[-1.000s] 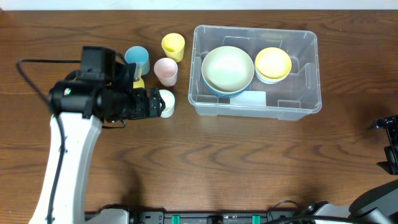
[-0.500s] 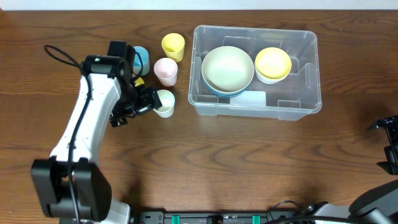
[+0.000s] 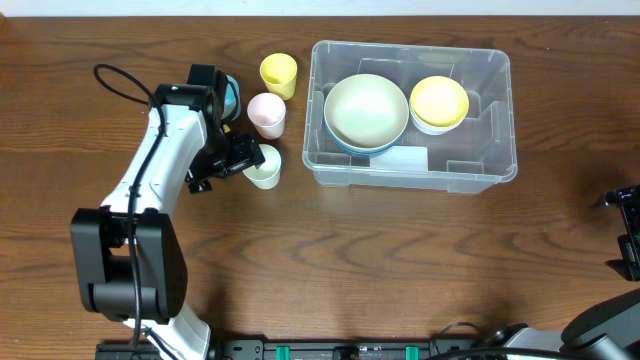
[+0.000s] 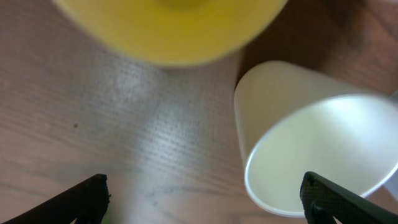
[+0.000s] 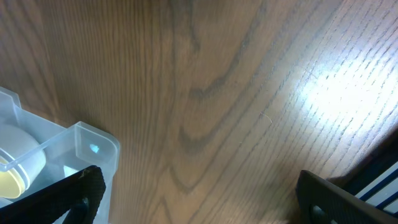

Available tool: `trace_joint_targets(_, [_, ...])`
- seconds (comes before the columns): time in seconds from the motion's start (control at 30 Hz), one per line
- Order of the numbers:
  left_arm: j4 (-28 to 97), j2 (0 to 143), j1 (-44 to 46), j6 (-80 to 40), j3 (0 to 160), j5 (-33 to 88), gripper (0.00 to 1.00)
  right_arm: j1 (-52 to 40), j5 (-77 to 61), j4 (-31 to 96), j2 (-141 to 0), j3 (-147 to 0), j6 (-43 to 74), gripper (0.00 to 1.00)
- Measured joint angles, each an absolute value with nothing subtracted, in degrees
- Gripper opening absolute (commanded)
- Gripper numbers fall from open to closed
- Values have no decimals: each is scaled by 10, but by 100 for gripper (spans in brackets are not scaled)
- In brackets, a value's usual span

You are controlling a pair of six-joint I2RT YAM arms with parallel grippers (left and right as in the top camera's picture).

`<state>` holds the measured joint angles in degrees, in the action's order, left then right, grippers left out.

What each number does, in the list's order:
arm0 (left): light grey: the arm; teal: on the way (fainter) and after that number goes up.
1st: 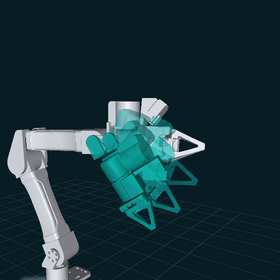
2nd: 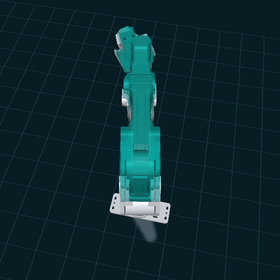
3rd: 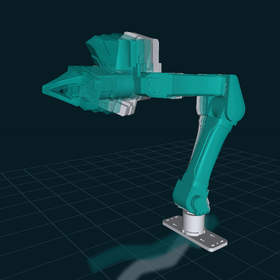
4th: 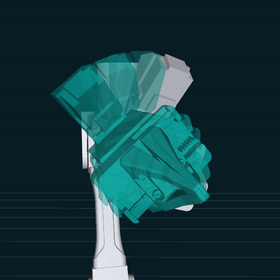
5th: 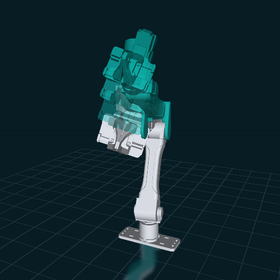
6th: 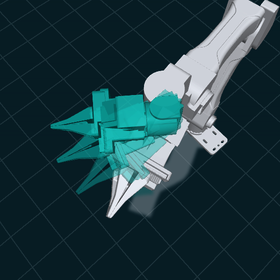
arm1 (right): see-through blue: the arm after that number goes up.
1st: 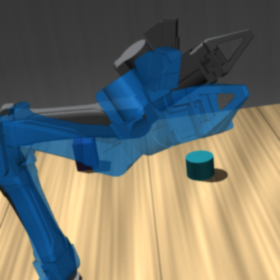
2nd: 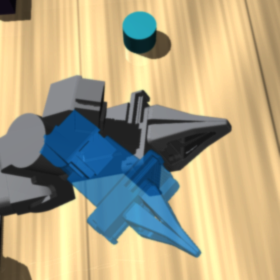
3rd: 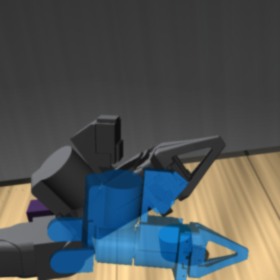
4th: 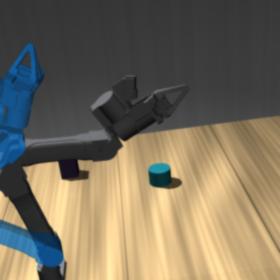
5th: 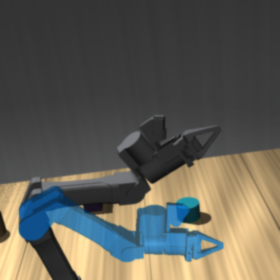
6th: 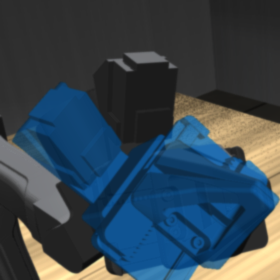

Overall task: Pack container
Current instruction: 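Move the left gripper to the white cup and grip it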

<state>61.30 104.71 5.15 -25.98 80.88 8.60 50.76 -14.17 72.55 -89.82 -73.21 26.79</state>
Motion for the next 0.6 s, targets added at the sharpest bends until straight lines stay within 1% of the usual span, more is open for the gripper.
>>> trace_joint_targets(0.07, [607,1050,51,-260,809,86,100,508,-142,726,-898,-732,268,99])
trace_joint_targets(0.13, [603,1052,51,-262,809,86,93,508,-142,726,-898,-732,268,99])
trace_joint_targets(0.2, [601,1054,52,-263,809,86,89,508,-142,726,-898,-732,268,99])
trace_joint_targets(0.6, [558,1059,90,-268,769,83,88,508,-142,726,-898,-732,268,99])
